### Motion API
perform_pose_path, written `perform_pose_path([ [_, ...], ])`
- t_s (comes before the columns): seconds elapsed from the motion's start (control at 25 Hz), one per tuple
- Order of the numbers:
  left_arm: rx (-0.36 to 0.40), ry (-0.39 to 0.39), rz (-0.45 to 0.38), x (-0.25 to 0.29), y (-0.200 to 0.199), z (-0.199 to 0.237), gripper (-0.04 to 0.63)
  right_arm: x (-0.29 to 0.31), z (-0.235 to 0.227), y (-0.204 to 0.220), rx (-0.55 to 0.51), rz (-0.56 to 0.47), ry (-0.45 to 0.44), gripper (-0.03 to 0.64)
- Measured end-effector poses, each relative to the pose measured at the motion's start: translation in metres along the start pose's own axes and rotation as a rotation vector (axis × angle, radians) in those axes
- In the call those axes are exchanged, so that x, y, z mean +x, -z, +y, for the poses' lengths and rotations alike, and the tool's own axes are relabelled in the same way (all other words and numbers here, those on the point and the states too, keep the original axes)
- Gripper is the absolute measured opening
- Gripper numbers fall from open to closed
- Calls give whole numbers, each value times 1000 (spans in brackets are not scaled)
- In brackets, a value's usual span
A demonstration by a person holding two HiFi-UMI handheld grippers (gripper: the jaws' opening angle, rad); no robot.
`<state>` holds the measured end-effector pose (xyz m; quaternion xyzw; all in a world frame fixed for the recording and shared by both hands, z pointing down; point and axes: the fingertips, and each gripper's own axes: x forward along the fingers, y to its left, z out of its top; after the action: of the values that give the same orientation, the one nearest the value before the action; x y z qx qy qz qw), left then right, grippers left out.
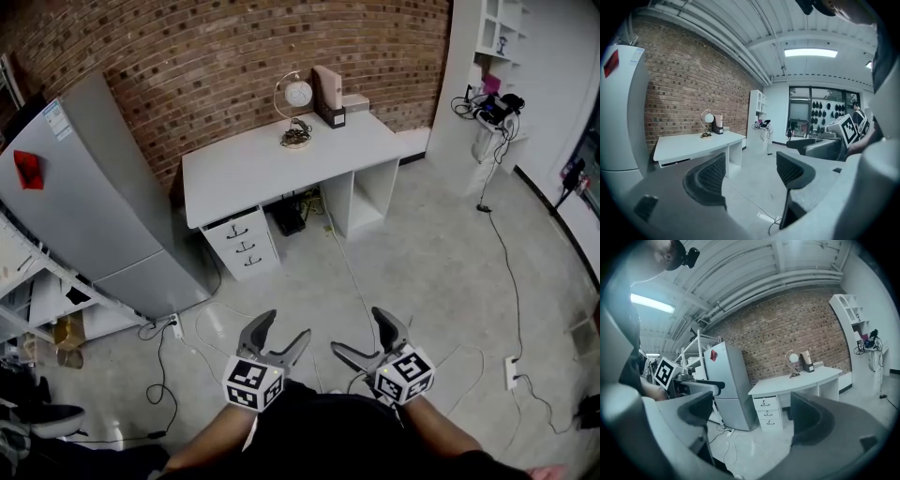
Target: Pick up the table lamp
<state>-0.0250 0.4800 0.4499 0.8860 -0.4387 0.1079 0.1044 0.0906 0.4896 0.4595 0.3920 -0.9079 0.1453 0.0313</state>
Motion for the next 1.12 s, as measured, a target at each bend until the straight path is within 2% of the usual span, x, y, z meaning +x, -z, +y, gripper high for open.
perform_pose_path([
  [0.08,-4,-5,-13,-2,-3,2,339,2,0,0,4,5,-2,567],
  [0.16,-4,-6,-23,-5,-3,3,356,5,1,1,4,8,-11,594],
  [0.36,-8,-21,-22,-8,3,7,387,10,7,2,10,8,-44,594],
  [0.68,-17,-8,-8,-13,6,11,388,24,15,8,20,58,-88,594],
  [0.96,-67,-32,6,-5,22,42,388,56,12,17,38,95,-116,594],
  [1.12,-101,-37,-21,12,14,74,388,81,1,16,37,119,-107,594],
])
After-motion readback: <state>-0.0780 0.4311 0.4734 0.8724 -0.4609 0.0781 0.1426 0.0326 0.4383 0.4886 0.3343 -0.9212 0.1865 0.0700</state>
